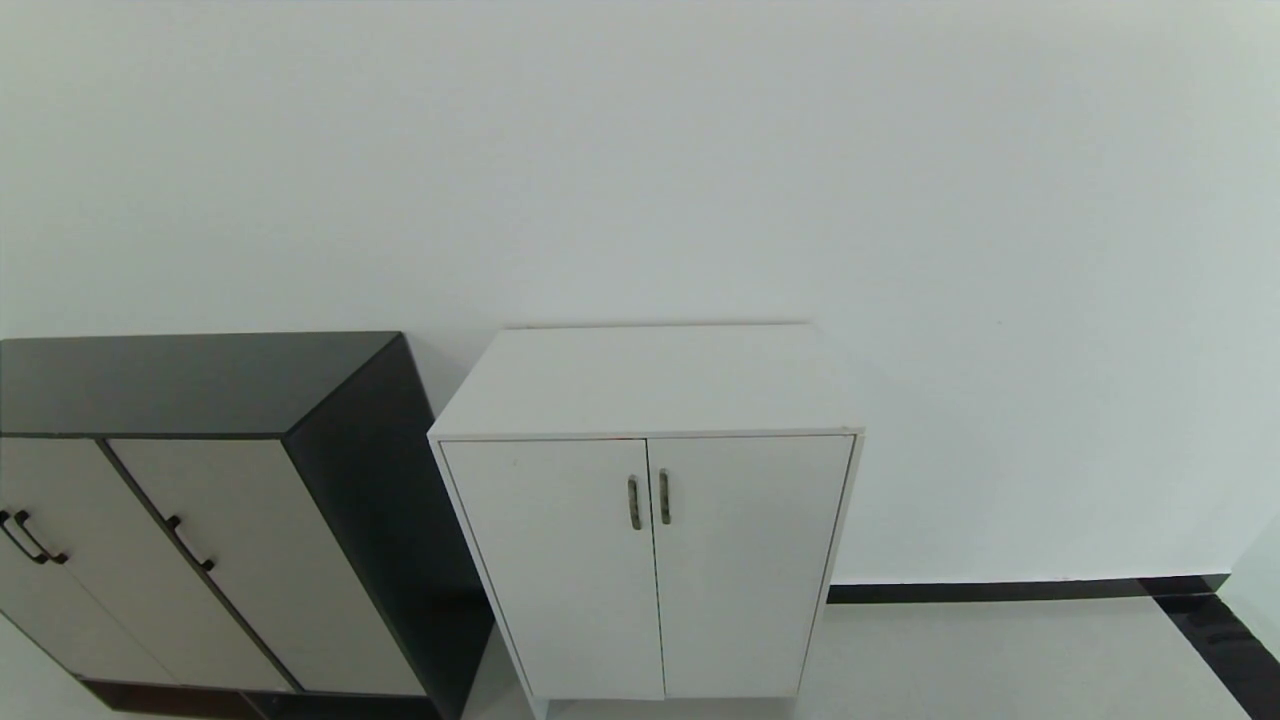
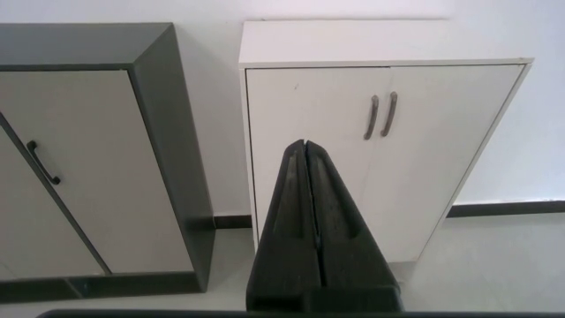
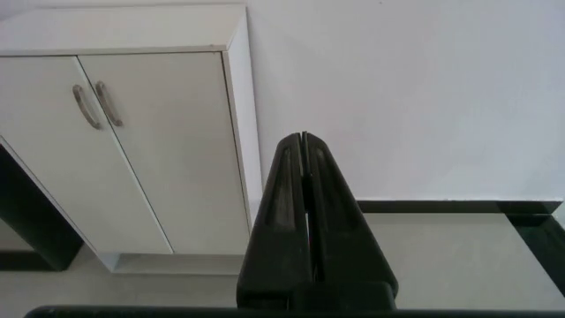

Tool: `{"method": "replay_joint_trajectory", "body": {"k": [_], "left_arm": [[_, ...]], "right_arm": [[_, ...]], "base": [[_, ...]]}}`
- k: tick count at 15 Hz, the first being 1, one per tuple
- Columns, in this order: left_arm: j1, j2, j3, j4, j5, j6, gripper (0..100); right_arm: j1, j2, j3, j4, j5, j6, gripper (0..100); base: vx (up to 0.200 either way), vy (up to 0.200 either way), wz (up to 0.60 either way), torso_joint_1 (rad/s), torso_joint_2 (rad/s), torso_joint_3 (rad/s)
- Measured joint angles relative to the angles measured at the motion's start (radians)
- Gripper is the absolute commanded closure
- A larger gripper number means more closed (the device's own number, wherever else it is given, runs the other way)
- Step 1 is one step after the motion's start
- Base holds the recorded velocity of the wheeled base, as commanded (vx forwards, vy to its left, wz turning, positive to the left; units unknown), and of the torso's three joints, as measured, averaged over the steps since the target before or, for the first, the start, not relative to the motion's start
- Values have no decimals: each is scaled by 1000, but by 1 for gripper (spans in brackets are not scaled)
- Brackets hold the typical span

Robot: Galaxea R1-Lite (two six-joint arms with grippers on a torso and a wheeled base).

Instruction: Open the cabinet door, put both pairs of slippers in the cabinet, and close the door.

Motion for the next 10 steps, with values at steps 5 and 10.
{"method": "replay_joint_trajectory", "body": {"k": [5, 10], "left_arm": [[0, 0, 0, 0, 0, 0, 100], [0, 0, 0, 0, 0, 0, 100]], "right_arm": [[0, -6, 0, 1, 0, 0, 100], [0, -6, 0, 1, -2, 0, 100]], "base": [[0, 0, 0, 0, 0, 0], [0, 0, 0, 0, 0, 0]]}}
